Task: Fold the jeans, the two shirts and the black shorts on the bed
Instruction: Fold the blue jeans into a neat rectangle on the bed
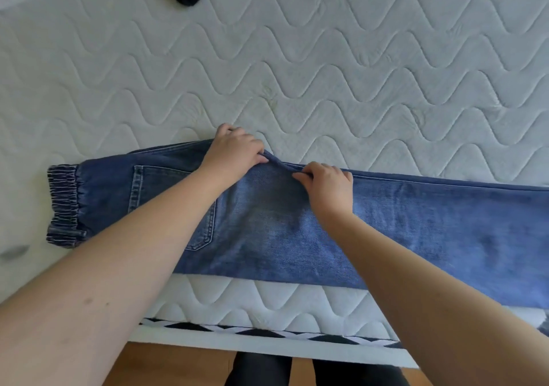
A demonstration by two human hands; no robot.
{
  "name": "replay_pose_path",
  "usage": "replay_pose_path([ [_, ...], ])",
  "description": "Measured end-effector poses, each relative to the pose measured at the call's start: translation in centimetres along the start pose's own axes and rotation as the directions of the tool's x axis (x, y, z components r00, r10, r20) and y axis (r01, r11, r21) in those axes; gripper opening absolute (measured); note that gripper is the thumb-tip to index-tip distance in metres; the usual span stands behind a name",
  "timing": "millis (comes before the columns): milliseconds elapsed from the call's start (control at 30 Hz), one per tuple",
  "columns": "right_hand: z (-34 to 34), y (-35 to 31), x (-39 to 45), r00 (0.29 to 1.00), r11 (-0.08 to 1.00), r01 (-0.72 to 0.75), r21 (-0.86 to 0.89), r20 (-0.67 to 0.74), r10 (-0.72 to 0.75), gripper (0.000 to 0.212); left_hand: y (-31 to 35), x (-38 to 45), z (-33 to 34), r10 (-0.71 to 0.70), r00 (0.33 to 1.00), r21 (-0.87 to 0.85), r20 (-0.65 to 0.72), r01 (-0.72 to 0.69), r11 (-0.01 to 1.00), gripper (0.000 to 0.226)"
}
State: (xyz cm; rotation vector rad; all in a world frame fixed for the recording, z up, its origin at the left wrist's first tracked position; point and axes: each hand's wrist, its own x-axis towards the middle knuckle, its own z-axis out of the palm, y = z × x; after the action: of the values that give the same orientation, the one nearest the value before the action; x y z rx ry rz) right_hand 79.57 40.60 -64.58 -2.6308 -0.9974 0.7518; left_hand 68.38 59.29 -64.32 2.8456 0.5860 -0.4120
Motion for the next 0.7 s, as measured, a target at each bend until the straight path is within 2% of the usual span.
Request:
replay_pose_path([
  [67,-0.2,0.8,0.9,0.999,1.0,-0.018,-0.004,0.027,0.018,0.035,0.0,0.7,-0.1,-0.064,0.997,0.026,0.043,0.063,0.998,0.033],
  [233,0.2,2.6,2.1,0.998,0.994,0.042,-0.105,0.039,-0.039,0.044,-0.8,1.4,0.1,-0.146,0.989,0.027,-0.001,0.146,0.989,0.039],
  [367,0.8,4.1,1.4,0.978,0.98,0.15,-0.131,-0.125,-0.167,0.039,-2.0,1.6,-0.3,-0.298,0.952,-0.163,0.061,0.304,0.939,0.049],
  [433,0.7,4.9,0.9,0.967,0.975,0.179,-0.136,-0.157,-0.199,0.04,-2.8,1.8,-0.6,-0.346,0.928,-0.224,0.138,0.37,0.902,0.056],
  [500,0.4,6.0,0.4,0.959,0.965,0.226,-0.133,-0.146,-0.245,0.045,-3.5,1.9,-1.1,-0.357,0.903,-0.292,0.238,0.417,0.861,0.056],
  [567,0.1,7.4,-0.1,0.955,0.96,0.252,-0.124,-0.13,-0.267,0.045,-4.1,1.7,-1.7,-0.308,0.905,-0.328,0.293,0.398,0.857,0.053],
  [700,-0.6,9.0,-1.3,0.979,0.989,0.142,-0.041,-0.143,-0.146,0.039,-3.8,0.1,-2.4,-0.286,0.917,-0.416,0.277,0.383,0.825,0.039],
])
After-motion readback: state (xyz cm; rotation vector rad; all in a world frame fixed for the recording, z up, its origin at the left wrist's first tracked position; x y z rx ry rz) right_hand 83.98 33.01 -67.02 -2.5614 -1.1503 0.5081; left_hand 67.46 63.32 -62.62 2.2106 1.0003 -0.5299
